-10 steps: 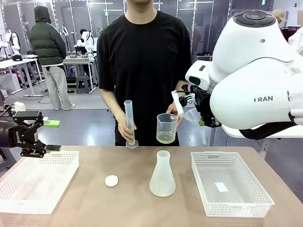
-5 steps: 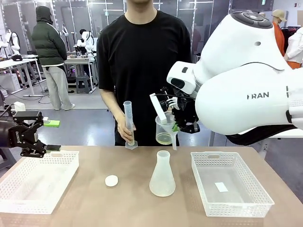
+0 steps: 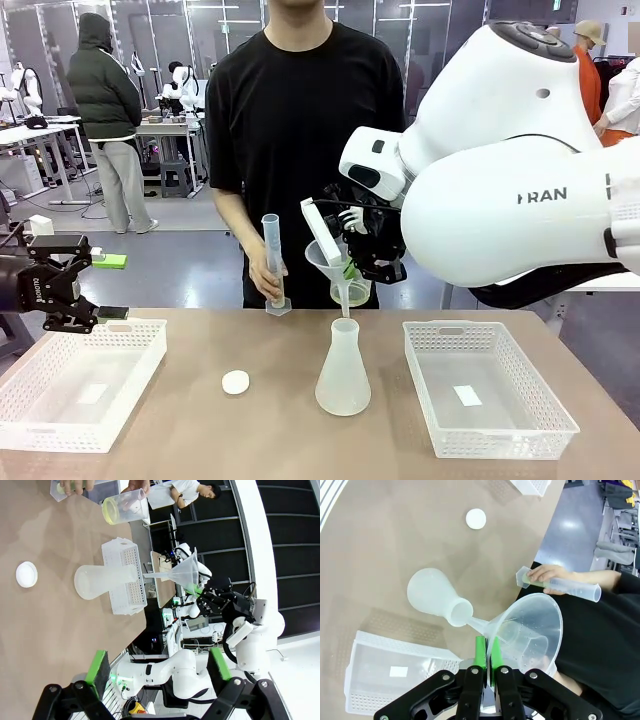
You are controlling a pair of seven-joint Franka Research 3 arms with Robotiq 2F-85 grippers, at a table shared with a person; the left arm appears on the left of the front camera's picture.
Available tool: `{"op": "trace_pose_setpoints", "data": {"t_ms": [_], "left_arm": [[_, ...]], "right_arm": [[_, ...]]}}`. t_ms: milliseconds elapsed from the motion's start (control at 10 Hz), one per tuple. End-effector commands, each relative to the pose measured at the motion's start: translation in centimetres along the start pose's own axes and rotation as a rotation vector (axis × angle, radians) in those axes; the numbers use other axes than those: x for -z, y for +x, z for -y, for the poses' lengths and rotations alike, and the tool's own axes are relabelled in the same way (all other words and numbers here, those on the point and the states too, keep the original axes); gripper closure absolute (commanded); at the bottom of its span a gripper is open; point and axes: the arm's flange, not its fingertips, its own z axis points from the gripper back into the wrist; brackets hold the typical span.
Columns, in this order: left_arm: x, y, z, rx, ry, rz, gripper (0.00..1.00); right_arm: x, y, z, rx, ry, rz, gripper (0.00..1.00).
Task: Prepare the solutions needed for the experiment.
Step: Pick up the Plastic Funnel and insert it into the Big flask.
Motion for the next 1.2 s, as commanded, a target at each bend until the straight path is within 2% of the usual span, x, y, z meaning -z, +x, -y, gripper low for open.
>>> {"op": "trace_pose_setpoints", "data": {"t_ms": [0,1100], "left_arm": [[0.3,0.0,0.3,-0.004,-0.030,0.014,0.00],[0.3,0.0,0.3,-0.004,-0.030,0.014,0.00]], "right_arm": [[0.7,-0.8,-0.3,-0.014,-0.011,0.051,0.96],[6.1,-3.2,-1.3,0.013,0.038,0.078,0.96]]}}
